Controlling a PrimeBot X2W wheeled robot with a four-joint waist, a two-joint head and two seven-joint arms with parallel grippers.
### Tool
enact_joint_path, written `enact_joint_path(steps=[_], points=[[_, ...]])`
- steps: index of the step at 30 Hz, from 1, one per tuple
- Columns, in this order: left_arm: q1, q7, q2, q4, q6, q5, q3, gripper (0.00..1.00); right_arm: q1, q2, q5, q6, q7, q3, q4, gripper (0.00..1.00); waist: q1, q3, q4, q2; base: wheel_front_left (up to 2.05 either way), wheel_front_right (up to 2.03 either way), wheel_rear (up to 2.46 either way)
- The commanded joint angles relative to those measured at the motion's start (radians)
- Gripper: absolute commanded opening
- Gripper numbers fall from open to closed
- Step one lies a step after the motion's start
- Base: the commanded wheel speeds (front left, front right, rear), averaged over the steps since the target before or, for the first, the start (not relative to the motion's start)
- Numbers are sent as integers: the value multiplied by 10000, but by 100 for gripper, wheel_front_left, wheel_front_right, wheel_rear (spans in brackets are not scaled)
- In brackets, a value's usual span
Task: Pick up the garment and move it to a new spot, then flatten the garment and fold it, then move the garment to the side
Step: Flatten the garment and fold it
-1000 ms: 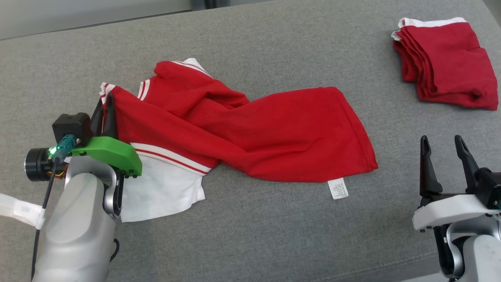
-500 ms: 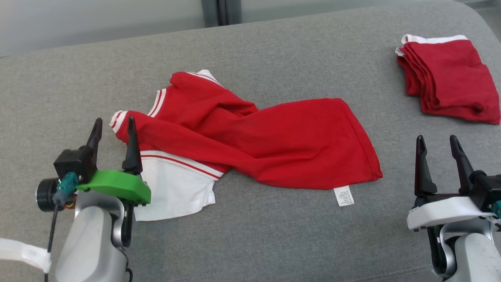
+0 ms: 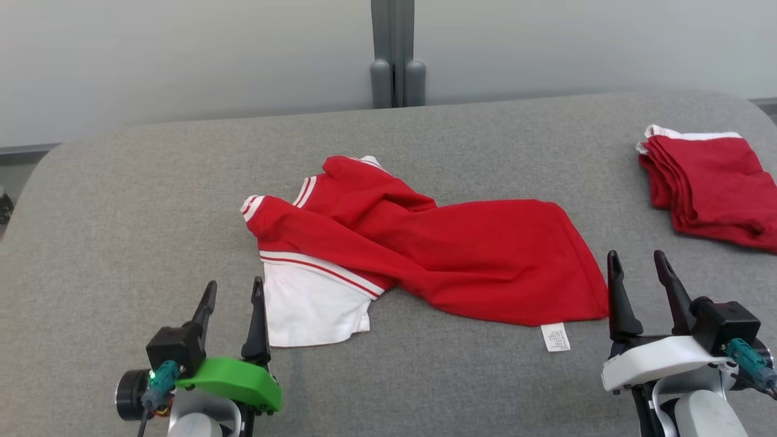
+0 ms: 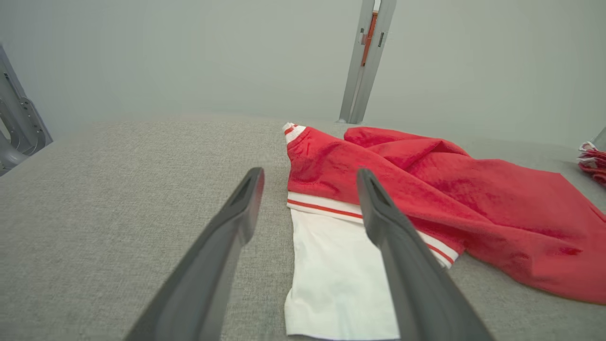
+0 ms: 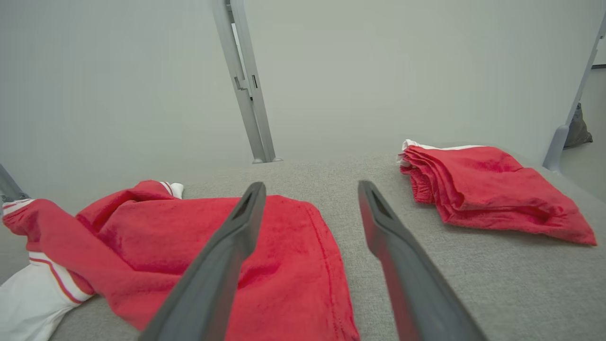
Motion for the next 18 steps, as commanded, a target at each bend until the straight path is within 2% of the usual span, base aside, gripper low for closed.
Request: enact_joint_path(steps=[1,10,18], points=[[225,-2,17,-137,88,-107,-13,100,165,-15,82,-10,-52,95,84,100,0,-442,354,-1,0,0,0],[647,-2,-27,-398,417,-533,-494,100,-13,-17,282,-10,-107,729,577,100,0,-552,348,-1,0,0,0],[608,-2,-29,-435,575,-621,-641,100,-58,-17,296,-10,-115,900,667,100,0,-543,330,-1,0,0,0]])
